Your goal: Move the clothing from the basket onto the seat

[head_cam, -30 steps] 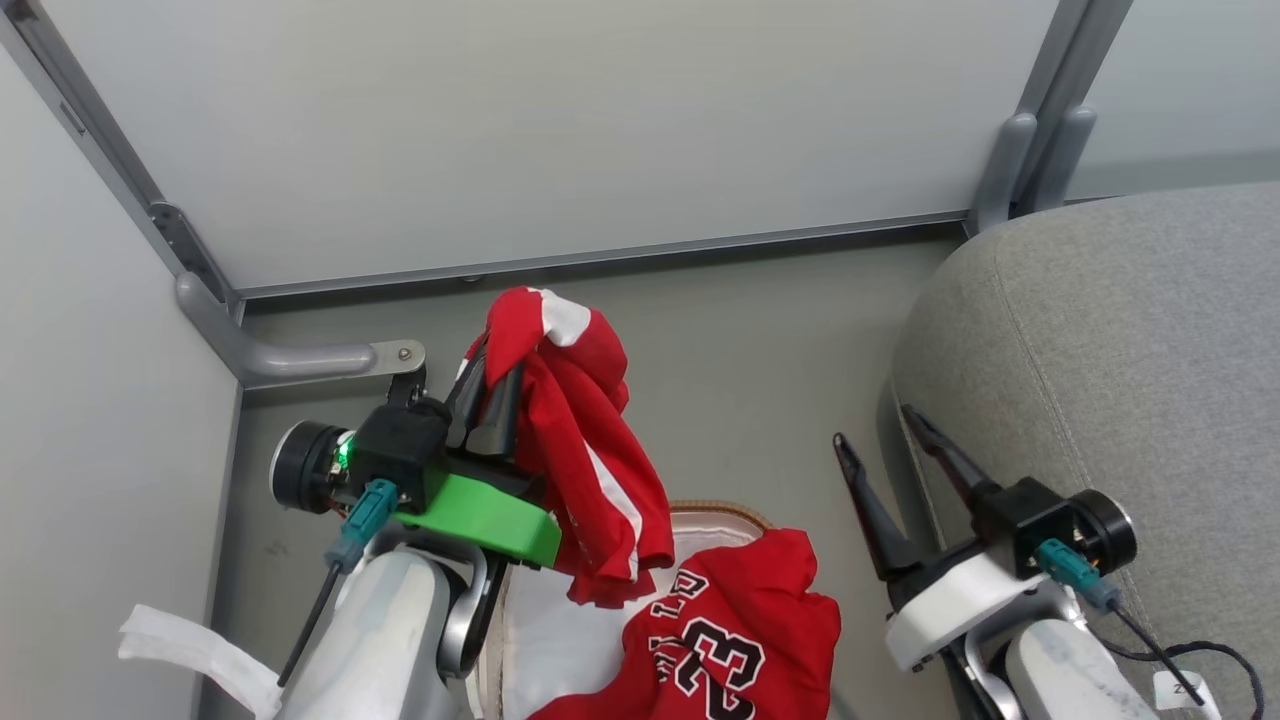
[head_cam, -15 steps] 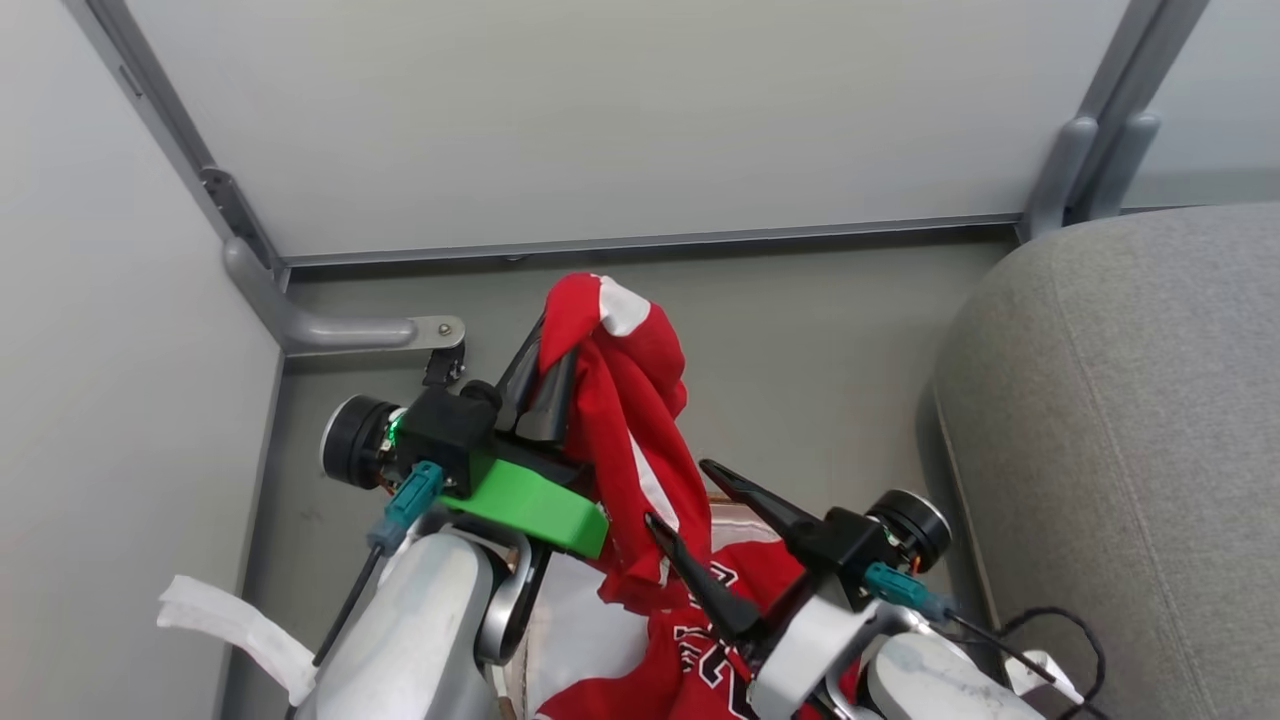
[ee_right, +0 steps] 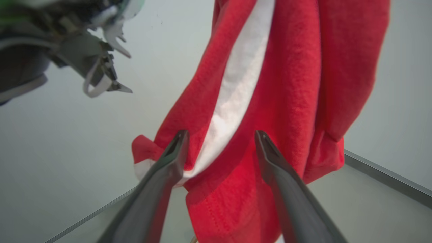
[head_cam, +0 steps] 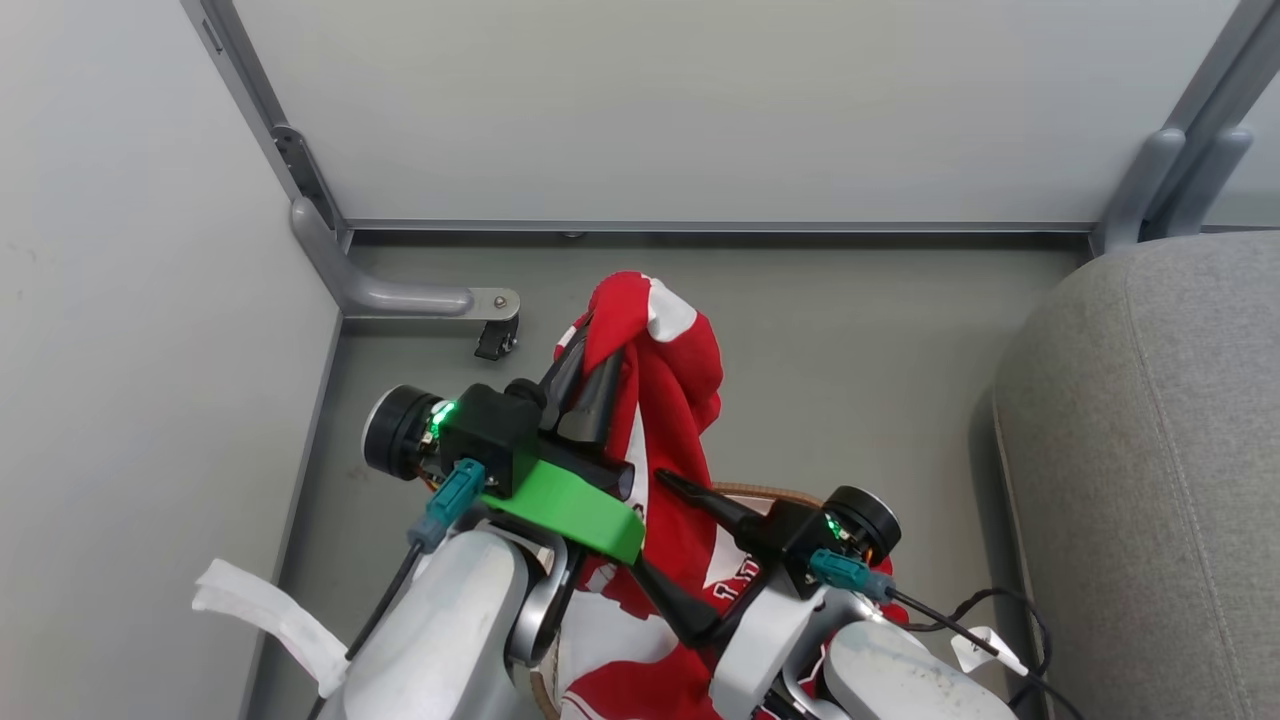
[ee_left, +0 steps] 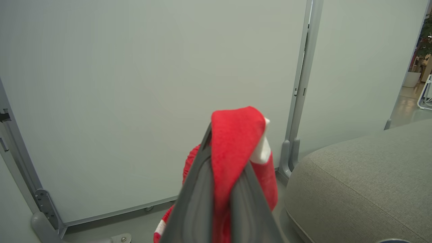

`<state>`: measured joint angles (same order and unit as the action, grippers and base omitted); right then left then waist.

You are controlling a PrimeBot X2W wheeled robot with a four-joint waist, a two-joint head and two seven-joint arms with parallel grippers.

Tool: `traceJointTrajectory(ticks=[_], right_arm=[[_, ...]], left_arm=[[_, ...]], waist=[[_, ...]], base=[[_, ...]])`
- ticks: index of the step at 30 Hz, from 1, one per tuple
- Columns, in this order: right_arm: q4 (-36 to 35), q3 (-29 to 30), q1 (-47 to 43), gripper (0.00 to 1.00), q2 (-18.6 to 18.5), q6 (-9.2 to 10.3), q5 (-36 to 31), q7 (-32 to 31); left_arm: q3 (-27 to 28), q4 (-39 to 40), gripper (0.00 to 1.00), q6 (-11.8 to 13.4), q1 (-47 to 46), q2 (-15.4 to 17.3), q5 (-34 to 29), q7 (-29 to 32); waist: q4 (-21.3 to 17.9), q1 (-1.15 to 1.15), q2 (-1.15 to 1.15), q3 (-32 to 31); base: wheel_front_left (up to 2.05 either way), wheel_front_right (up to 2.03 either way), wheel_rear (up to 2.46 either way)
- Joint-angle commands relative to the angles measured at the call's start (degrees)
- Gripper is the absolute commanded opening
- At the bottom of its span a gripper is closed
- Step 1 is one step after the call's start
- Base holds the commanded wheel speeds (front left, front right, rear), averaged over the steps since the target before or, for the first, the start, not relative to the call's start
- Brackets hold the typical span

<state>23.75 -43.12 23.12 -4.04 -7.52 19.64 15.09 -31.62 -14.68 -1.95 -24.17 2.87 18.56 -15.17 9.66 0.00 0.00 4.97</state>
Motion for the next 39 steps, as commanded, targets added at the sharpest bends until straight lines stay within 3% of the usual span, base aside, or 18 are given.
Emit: traceJointTrajectory(ticks=[1, 12, 13, 14, 16, 17, 18, 36, 37, 38, 39], right_arm=[[0.77, -0.26, 0.90, 1.00, 0.22, 0.06, 0.72, 0.11], [7.02, -3.09, 3.52, 1.00, 1.04, 0.06, 3.31, 0.11], [7.21, -3.39, 3.71, 0.91, 1.04, 0.06, 3.78, 0.11], [7.50, -3.63, 3.78, 0.50, 1.00, 0.06, 4.25, 0.11], [7.98, -4.10, 4.21, 0.16, 0.96, 0.06, 4.87, 0.11], [8.27, -4.23, 4.39, 0.16, 0.97, 0.06, 5.29, 0.11], [8.57, -4.17, 4.47, 0.00, 0.97, 0.06, 5.63, 0.11], [10.09, -2.99, 3.55, 0.00, 0.97, 0.06, 5.55, 0.11], [9.97, -2.94, 3.58, 0.00, 0.97, 0.06, 5.50, 0.11], [9.71, -2.74, 3.61, 0.00, 0.97, 0.06, 5.42, 0.11], [9.52, -2.60, 3.57, 0.00, 0.97, 0.06, 5.40, 0.11]], left_arm=[[-0.37, 0.33, 0.00, 0.36, -0.95, 0.08, 0.59, 0.03], [-2.74, 1.02, 0.00, 1.06, -1.68, 0.09, 1.48, 0.03], [-2.91, 1.07, 0.00, 1.10, -1.75, 0.09, 1.54, 0.03], [-3.07, 1.12, 0.00, 1.18, -1.80, 0.08, 1.64, 0.03], [-3.38, 1.15, 0.00, 1.29, -1.97, 0.09, 1.88, 0.03], [-3.52, 1.14, 0.00, 1.35, -2.02, 0.09, 1.92, 0.03], [-3.61, 1.12, 0.00, 1.41, -2.06, 0.09, 1.99, 0.03], [-2.09, 0.23, 0.00, 1.80, -0.81, 0.09, 1.32, 0.03], [-2.02, 0.09, 0.13, 1.70, -0.76, 0.09, 1.48, 0.03], [-1.97, -0.06, 0.87, 1.51, -0.79, 0.08, 1.50, 0.03], [-1.89, -0.12, 1.00, 1.52, -0.92, 0.09, 1.21, 0.03]], waist=[[0.34, 0.00, 0.00, 0.17], [0.97, 0.00, 0.00, 0.70], [1.05, 0.00, 0.00, 0.73], [1.11, 0.00, 0.00, 0.75], [1.22, 0.00, 0.00, 0.76], [1.27, 0.00, 0.00, 0.76], [1.28, 0.00, 0.00, 0.76], [-0.54, 0.00, 0.00, 0.28], [-0.67, 0.00, 0.00, 0.30], [-0.82, 0.00, 0.00, 0.34], [-0.94, 0.00, 0.00, 0.36]], base=[[0.00, 0.00, 0.00], [0.00, 0.00, 0.00], [0.00, 0.00, 0.00], [0.00, 0.00, 0.00], [0.00, 0.00, 0.00], [0.00, 0.00, 0.00], [0.00, 0.00, 0.00], [0.00, 0.00, 0.00], [0.00, 0.00, 0.00], [0.00, 0.00, 0.00], [0.00, 0.00, 0.00]])
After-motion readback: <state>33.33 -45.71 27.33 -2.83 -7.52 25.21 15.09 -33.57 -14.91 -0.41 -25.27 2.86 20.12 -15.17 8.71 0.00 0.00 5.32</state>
